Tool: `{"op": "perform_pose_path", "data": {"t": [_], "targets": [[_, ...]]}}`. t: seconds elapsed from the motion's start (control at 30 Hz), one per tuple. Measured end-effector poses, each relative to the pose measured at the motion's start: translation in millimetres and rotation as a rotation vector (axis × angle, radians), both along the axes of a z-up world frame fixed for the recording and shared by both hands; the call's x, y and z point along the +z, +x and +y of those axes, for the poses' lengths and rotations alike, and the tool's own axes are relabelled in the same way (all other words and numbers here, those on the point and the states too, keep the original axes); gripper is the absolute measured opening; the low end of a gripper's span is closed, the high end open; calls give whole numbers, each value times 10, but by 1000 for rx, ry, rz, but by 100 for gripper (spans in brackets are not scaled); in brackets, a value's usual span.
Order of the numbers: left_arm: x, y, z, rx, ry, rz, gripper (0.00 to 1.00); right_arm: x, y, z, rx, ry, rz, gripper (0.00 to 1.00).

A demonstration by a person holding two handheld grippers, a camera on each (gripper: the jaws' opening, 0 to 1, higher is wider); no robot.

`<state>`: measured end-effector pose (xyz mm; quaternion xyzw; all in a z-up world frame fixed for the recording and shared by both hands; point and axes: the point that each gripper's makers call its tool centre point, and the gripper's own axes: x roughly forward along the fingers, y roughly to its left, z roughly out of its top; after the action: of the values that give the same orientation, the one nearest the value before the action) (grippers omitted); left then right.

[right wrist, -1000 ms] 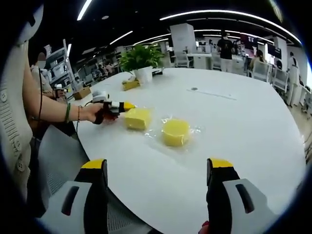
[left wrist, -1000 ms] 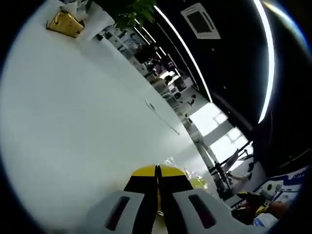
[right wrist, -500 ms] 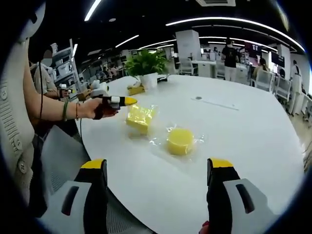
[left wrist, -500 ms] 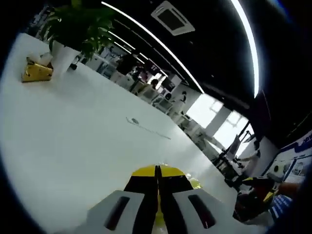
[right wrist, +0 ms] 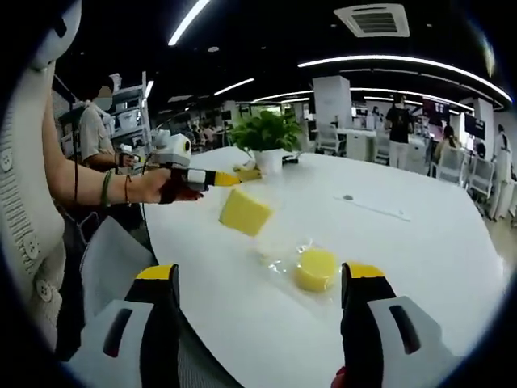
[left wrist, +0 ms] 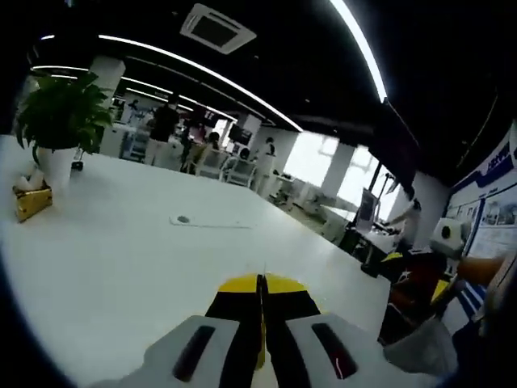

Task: Compare the silicone blocks by pressing each to a similar depth, holding the contact briefly, and releasing to observe deformation and rebound differences across the visible hardness samples.

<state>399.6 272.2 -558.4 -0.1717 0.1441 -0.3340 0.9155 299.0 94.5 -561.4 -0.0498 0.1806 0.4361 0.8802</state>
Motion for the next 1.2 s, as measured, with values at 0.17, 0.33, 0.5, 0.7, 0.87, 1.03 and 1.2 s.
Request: {"op": "perform_pose_path", "data": {"t": [0.17,0.33,0.5,0.7,0.87,1.03,1.2], "targets": [[286,-166,-115,-51,20,-41,0,200,22,134,58,42,-38,73],[587,-248,-224,-118,107,-114,0,332,88,236,123,18,-81,73],[899,-265,-300,-175,215,-220,0,547,215,291,191,-13,-163,74],[1115,-306,-462,-266,251,-272,0,817,423,355,245,-53,-218,76],[1194,-317,-550,-325,246,-284,0,881,550,449,300,-107,-228,76],[1167,-355,-641,-399,260,-289,0,766,598,555,360,-168,-207,76],[1104,-394,-734,-449,297,-310,0,704,587,700,412,-199,-190,75]]}}
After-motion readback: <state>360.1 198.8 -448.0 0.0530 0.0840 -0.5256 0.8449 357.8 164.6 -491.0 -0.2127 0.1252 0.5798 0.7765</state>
